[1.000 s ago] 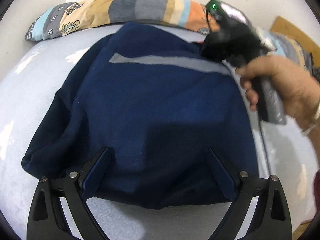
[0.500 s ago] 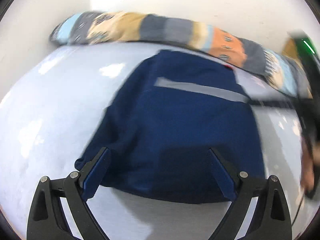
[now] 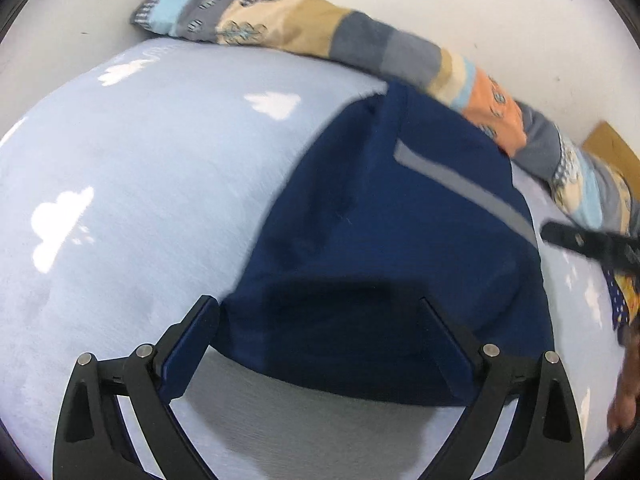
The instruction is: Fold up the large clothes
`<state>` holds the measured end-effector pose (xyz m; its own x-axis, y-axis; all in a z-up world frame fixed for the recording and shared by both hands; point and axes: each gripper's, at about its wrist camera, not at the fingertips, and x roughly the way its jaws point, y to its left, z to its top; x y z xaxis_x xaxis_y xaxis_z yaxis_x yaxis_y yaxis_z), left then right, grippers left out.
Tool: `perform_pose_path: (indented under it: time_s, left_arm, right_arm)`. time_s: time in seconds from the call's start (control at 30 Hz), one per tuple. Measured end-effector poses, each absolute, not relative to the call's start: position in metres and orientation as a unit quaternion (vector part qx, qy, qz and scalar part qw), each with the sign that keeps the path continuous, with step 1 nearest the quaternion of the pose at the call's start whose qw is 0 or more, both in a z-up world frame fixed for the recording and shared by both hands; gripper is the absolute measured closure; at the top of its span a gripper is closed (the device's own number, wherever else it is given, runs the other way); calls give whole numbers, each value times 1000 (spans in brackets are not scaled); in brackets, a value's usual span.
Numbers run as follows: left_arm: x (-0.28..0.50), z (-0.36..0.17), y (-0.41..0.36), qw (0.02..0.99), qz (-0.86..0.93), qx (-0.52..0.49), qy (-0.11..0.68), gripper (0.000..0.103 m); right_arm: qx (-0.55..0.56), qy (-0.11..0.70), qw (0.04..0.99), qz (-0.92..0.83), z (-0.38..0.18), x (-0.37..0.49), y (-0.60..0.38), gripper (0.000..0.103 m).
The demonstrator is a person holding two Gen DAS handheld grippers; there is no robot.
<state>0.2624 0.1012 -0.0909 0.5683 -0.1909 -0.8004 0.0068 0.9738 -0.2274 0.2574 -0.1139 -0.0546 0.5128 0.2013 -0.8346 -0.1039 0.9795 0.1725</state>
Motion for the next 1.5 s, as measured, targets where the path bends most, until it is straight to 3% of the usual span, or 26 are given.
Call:
perform_pose_path:
  time_s: [0.47, 0.6, 0.73, 0.77, 0.83, 0.9, 1.3, 1.5]
  left_arm:
    - [272, -121, 110, 867, -35, -97, 487, 5]
    - [270, -120, 108, 870, -37, -84, 484, 5]
    - [261, -108, 111, 881, -44, -65, 467, 5]
    - [258, -103, 111, 885, -49, -59, 459, 5]
    - [256, -95, 111, 889, -53, -60, 451, 5]
    - [254, -89, 111, 891, -60, -66, 445, 5]
    - [262, -111, 92, 882, -49, -21, 468, 5]
    - [267, -112, 113, 874, -40, -84, 477, 4]
  right_arm:
    - [6, 465, 882, 74, -82, 160, -77, 88]
    - [12, 524, 848, 77, -131, 176, -90, 87]
    - [73, 502, 855, 106, -102, 172, -105, 88]
    - [90, 488, 860, 115, -88, 166, -112, 87]
    - [109, 468, 870, 112, -67, 154, -127, 66]
    - [119, 451, 878, 108, -54, 137, -143, 52]
    - [103, 475, 870, 81, -81, 138, -162, 51]
    - [136, 488, 855, 108, -88, 147, -145, 51]
